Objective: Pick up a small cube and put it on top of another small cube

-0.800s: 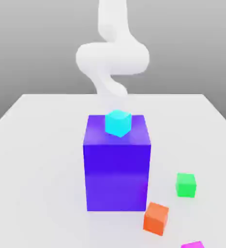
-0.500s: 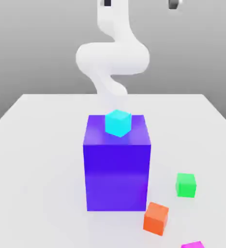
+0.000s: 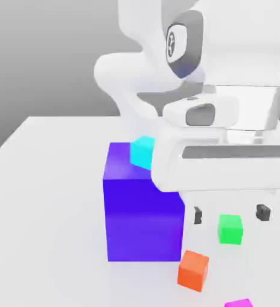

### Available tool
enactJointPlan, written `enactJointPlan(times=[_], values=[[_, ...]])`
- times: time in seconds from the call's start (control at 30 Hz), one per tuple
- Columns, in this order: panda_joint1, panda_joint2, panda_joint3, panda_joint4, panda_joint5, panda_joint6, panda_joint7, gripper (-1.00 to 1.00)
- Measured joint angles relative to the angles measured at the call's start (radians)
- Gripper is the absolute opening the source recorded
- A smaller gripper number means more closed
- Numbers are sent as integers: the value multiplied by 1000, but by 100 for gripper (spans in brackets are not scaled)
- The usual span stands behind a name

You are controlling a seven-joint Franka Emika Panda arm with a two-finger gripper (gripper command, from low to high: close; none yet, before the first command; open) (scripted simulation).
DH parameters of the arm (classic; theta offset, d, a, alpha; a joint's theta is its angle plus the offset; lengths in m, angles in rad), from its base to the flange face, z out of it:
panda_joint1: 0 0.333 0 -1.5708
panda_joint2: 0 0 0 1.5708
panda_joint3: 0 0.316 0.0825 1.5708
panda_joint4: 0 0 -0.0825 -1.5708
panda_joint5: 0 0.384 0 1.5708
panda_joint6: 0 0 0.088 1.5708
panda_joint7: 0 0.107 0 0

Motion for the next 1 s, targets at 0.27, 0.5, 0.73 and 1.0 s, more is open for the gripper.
enactJointPlan(times=[0.27, 0.5, 0.73, 1.0], values=[[54, 287, 11, 35, -21, 82, 33, 0], [86, 420, -25, 65, -52, 176, 56, -100], [68, 331, 0, 44, -24, 109, 36, -100], [85, 67, 109, -144, 233, 74, 236, -100]])
